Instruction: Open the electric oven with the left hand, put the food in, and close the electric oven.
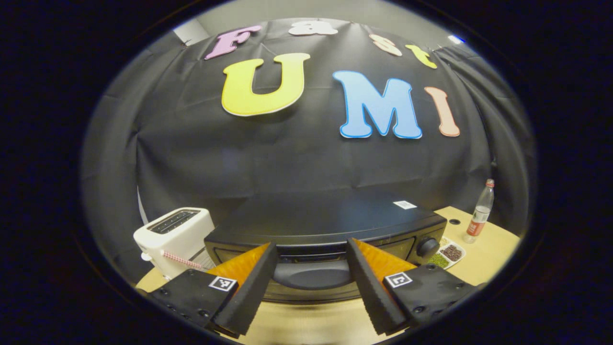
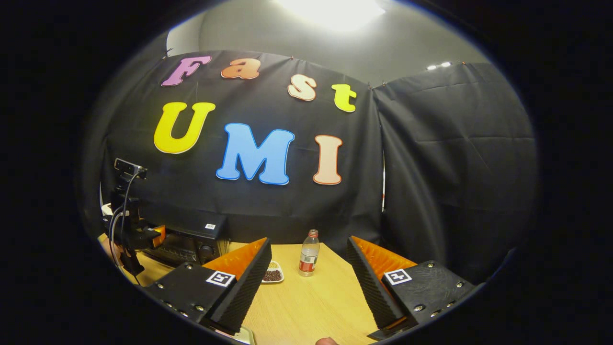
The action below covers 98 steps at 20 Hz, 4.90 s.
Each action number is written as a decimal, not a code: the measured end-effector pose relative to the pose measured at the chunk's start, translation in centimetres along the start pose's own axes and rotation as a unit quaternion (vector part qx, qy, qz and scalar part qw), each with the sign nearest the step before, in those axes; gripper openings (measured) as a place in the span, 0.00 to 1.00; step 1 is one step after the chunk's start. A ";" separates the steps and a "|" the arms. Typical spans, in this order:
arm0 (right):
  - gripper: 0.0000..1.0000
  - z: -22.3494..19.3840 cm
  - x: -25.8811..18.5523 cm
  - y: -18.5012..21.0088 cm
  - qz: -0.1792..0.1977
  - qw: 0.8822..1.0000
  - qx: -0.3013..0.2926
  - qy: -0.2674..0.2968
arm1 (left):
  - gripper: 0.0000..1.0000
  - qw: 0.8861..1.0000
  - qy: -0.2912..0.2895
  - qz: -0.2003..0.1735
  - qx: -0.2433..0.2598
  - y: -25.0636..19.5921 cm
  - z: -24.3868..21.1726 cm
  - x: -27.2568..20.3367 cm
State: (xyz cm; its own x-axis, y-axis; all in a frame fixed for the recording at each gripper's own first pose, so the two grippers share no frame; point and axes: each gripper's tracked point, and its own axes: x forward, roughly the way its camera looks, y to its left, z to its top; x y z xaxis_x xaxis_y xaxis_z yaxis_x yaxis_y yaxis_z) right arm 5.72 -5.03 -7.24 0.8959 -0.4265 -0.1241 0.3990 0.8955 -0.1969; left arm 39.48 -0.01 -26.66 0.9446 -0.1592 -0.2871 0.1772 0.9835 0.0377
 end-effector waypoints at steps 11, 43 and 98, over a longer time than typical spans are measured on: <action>0.98 -0.4 -0.8 0.7 0.044 0.999 0.006 0.000 | 0.97 1.000 0.022 0.007 -0.010 -0.4 -4.0 -6.4; 1.00 -15.2 -6.5 9.0 0.341 0.879 0.130 0.306 | 1.00 0.992 -0.082 0.095 -0.019 2.0 6.5 -28.5; 0.01 -18.1 -0.4 29.3 0.208 0.661 0.470 0.547 | 1.00 0.983 -0.079 0.161 -0.028 15.6 4.6 -29.9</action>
State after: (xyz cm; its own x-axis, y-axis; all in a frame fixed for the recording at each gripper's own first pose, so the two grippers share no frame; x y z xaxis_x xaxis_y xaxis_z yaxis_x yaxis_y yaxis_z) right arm 13.47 19.05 -30.57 0.4944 0.5049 -0.7076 0.5690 0.4274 0.7025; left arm 15.30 19.66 -13.06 0.9809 0.1550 -0.1173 -0.1503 0.9875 0.0485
